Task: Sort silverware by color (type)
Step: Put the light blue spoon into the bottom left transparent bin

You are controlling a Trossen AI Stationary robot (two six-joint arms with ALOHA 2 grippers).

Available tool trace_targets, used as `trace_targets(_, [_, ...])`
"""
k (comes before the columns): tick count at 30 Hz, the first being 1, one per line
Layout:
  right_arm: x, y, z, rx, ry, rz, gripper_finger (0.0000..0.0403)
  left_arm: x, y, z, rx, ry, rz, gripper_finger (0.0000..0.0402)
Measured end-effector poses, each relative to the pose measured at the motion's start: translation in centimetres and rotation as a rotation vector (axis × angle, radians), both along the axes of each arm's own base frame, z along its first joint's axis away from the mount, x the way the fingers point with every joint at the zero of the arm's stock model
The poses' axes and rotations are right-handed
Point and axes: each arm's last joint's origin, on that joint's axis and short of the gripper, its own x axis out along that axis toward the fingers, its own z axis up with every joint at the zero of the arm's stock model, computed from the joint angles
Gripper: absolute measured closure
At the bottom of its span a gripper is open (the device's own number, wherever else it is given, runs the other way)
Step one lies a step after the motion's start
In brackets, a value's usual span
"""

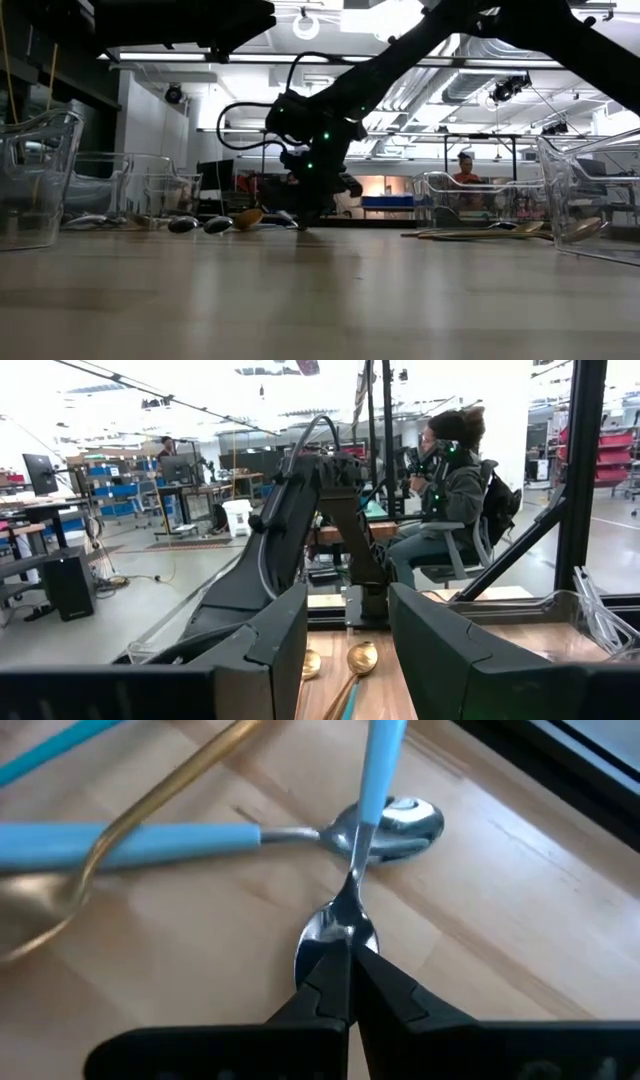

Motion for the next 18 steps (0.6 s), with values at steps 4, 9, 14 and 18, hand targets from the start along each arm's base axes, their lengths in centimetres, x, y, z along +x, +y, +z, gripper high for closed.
trace_targets(4, [-0.2, 0.9, -0.1, 0.020, 0.047, 0.020, 0.0402, 0.0, 0.0, 0.0, -0.002, 0.001, 0.000, 0.0269])
trace_targets(9, [-0.1, 2.6, -0.1, 0.030, 0.099, 0.073, 0.0403, 0.0, 0.0, 0.0, -0.002, 0.000, 0.000, 0.0269])
trace_targets(14, [-0.2, 5.3, -0.4, 0.039, 0.192, 0.151, 0.0403, 0.0, 0.0, 0.0, -0.002, 0.002, -0.001, 0.0269])
trace_targets(18, [-0.8, 8.1, -0.7, 0.023, 0.325, 0.227, 0.0403, 0.0, 0.0, 0.0, -0.023, 0.001, -0.004, 0.0269])
